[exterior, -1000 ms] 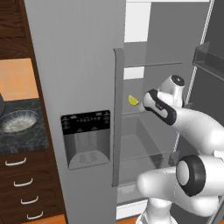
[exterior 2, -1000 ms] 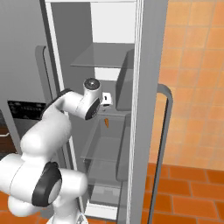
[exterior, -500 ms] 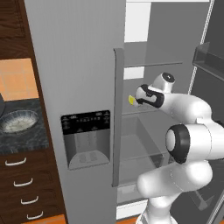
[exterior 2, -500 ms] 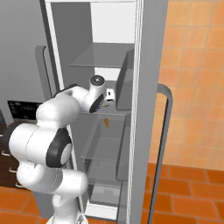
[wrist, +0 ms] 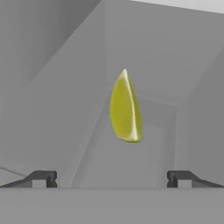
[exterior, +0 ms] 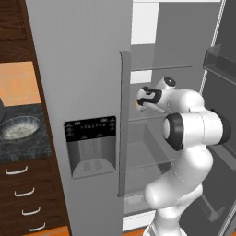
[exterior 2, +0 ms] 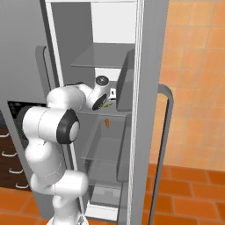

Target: Grab a lemon wedge from the fridge and one ice cube from the ice bowl, and put them in the glass of lemonade.

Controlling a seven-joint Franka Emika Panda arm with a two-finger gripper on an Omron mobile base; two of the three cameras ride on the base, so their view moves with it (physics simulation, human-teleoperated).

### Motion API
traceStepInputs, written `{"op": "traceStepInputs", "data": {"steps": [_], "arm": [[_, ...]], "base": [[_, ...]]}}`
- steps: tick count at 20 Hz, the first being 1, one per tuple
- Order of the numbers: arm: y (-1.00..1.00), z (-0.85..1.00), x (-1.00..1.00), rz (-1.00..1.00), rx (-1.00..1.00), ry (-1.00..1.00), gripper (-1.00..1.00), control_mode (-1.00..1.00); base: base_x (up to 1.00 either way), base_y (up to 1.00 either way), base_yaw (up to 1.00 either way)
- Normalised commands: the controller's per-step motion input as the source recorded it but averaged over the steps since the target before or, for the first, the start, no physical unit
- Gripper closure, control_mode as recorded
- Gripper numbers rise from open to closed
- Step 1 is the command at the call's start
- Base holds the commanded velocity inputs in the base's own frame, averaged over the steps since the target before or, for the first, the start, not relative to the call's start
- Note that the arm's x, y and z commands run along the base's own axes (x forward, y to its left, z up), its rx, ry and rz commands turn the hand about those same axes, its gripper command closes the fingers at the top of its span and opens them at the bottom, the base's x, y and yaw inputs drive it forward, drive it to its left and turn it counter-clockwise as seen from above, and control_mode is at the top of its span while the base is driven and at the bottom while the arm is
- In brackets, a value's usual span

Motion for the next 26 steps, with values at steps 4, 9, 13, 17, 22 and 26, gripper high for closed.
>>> {"op": "traceStepInputs", "data": {"steps": [4, 9, 13, 17, 22, 26], "arm": [[0.00, -0.24, 0.52, 0.03, 0.00, 0.00, -1.00, -1.00], [0.00, -0.23, 0.51, 0.04, 0.00, 0.00, -1.00, -1.00], [0.00, -0.28, 0.51, 0.03, 0.00, 0.00, -1.00, -1.00], [0.00, -0.33, 0.48, 0.03, 0.00, 0.01, -1.00, -1.00], [0.02, -0.45, 0.15, 0.03, -0.02, 0.08, 1.00, -1.00], [0.32, -0.60, -0.05, 0.00, -0.10, 0.13, 1.00, -1.00]], "base": [[0.00, 0.00, 0.00], [0.00, 0.00, 0.00], [0.00, 0.00, 0.00], [0.00, 0.00, 0.00], [0.00, 0.00, 0.00], [0.00, 0.00, 0.00]]}}
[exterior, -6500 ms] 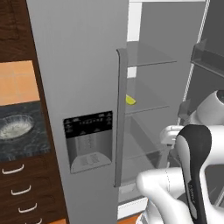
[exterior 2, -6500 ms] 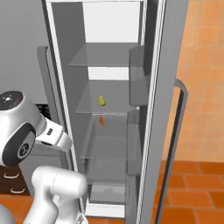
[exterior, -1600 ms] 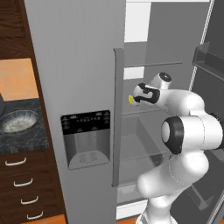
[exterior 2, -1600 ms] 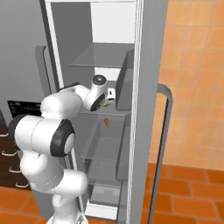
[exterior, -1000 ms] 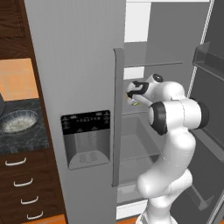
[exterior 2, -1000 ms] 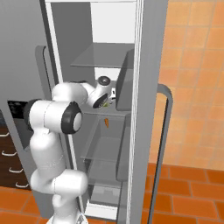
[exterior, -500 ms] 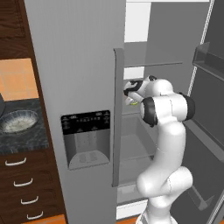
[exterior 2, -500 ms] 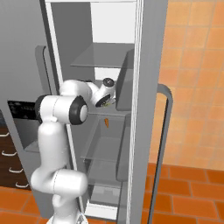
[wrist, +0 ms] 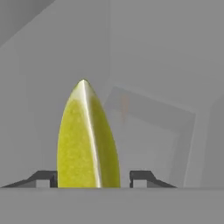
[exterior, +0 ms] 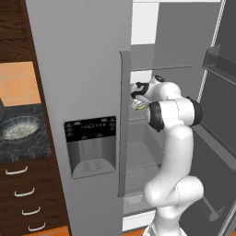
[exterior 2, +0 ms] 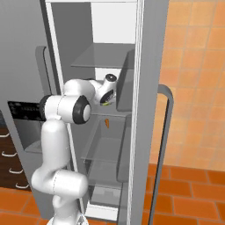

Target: Grab a lemon wedge from the fridge and one ice cube from the ice bowl, and put them in the glass of lemonade.

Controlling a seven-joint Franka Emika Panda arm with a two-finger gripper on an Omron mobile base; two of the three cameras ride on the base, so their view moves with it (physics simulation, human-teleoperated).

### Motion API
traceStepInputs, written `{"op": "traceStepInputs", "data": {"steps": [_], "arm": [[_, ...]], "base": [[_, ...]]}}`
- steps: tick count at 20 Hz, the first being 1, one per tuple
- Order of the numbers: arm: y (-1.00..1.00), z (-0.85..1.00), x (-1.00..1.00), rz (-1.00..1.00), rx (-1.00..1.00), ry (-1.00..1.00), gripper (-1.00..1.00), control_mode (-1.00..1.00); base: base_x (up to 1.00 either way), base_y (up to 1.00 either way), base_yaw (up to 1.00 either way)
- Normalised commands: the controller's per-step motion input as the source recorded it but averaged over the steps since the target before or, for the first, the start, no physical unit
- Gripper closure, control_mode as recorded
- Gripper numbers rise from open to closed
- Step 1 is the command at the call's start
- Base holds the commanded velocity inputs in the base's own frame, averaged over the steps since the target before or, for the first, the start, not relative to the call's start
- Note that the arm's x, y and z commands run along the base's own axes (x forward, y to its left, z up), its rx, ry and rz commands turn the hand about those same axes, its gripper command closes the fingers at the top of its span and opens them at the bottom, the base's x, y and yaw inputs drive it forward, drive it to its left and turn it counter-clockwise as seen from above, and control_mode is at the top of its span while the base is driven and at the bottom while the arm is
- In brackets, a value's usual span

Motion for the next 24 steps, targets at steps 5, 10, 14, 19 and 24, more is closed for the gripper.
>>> {"op": "traceStepInputs", "data": {"steps": [5, 10, 14, 19, 24], "arm": [[0.12, -0.61, -0.69, -0.02, -0.09, 0.02, 1.00, -1.00], [-0.11, -0.53, -1.00, -0.05, -0.01, 0.00, 1.00, -1.00], [-0.07, -0.18, -1.00, -0.03, 0.00, -0.04, 1.00, -1.00], [0.00, 0.00, -1.00, -0.03, 0.00, -0.01, 1.00, -1.00], [0.00, 0.13, -1.00, -0.02, 0.00, 0.00, 1.00, -1.00]], "base": [[0.00, 0.00, 0.00], [0.00, 0.00, 0.00], [0.00, 0.00, 0.00], [0.00, 0.00, 0.00], [0.00, 0.00, 0.00]]}}
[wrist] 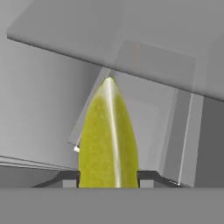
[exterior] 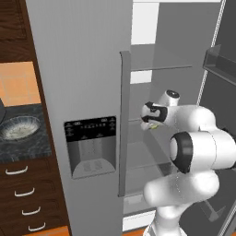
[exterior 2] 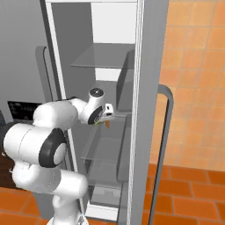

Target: Grab a lemon wedge from the fridge and one ice cube from the ice bowl, and put them in the glass of lemonade.

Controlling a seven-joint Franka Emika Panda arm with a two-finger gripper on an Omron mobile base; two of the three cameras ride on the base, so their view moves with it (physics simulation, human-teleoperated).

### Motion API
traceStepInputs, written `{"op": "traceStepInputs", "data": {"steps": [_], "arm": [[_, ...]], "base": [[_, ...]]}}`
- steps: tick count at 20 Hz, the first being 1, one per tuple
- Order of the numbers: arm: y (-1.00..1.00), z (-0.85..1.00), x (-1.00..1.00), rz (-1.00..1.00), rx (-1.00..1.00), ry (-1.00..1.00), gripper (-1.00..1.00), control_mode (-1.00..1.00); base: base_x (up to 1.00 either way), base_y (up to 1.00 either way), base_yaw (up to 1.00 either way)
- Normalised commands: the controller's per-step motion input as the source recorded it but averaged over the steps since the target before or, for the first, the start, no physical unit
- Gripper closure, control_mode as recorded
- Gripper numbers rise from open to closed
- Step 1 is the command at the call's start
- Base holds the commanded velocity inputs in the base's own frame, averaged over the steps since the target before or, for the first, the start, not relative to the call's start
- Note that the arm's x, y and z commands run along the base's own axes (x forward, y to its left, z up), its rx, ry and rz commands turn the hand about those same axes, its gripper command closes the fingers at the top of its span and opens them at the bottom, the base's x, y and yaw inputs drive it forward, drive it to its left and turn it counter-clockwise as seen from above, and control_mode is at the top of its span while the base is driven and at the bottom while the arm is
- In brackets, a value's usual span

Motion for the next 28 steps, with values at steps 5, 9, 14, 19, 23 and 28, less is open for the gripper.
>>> {"op": "traceStepInputs", "data": {"steps": [5, 9, 14, 19, 23, 28], "arm": [[0.00, 0.26, -1.00, -0.03, 0.00, 0.02, 1.00, -1.00], [0.00, 0.49, -1.00, -0.02, 0.01, 0.01, 1.00, -1.00], [0.00, 0.47, -1.00, 0.00, 0.02, 0.00, 1.00, -1.00], [0.02, 0.54, -1.00, -0.01, 0.01, 0.00, 1.00, -1.00], [0.02, 0.73, -1.00, -0.02, 0.00, 0.00, 1.00, -1.00], [0.07, 0.96, -0.73, -0.03, 0.00, 0.00, 1.00, -1.00]], "base": [[0.00, 0.00, 0.00], [0.00, 0.00, 0.00], [0.00, 0.00, 0.00], [0.00, 0.00, 0.00], [0.00, 0.00, 0.00], [0.00, 0.00, 0.00]]}}
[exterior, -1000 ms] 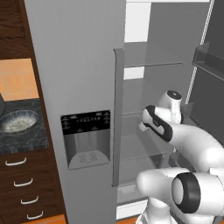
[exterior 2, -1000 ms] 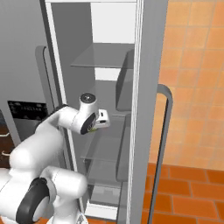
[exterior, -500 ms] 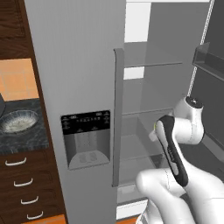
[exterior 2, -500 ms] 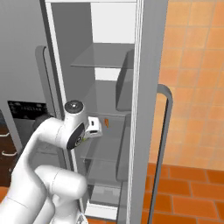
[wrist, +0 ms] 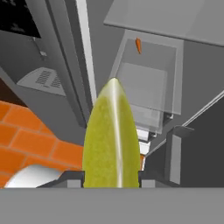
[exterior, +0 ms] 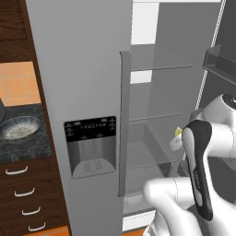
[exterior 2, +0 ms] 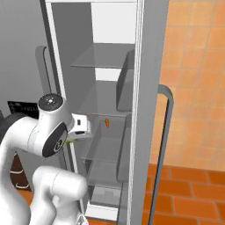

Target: Grab a lemon wedge from the fridge and one ice cube from the ice bowl, and put them in the glass of lemonade.

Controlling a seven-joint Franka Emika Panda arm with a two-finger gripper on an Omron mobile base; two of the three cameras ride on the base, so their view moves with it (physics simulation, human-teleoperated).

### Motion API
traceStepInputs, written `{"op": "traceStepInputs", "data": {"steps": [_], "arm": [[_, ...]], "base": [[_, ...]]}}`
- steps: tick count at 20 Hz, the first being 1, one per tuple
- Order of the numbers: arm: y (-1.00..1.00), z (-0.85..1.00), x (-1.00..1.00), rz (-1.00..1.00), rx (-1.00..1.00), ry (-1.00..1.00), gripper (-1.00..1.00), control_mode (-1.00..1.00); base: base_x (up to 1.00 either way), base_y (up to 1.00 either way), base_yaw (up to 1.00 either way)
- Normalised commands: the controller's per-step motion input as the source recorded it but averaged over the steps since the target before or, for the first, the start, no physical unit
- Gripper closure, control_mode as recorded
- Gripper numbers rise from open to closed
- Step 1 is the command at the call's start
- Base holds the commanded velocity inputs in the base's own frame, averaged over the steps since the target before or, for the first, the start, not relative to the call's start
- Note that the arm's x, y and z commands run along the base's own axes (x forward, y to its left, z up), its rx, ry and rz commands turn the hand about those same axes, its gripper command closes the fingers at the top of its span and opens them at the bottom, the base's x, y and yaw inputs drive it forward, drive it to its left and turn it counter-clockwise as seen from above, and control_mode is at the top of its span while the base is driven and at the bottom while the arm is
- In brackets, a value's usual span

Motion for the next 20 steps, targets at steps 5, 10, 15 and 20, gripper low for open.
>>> {"op": "traceStepInputs", "data": {"steps": [5, 10, 15, 20], "arm": [[0.36, 0.41, -0.52, -0.01, 0.00, 0.00, 1.00, -1.00], [0.04, -0.01, -0.87, 0.00, 0.00, -0.05, 1.00, -1.00], [0.00, 0.00, 0.00, 0.00, 0.00, 0.00, 1.00, 1.00], [0.00, 0.00, 0.00, 0.00, 0.00, 0.00, 1.00, 1.00]], "base": [[0.00, 0.00, 0.00], [0.00, 0.00, 0.00], [-0.75, 0.38, -0.02], [-0.02, 1.00, -0.01]]}}
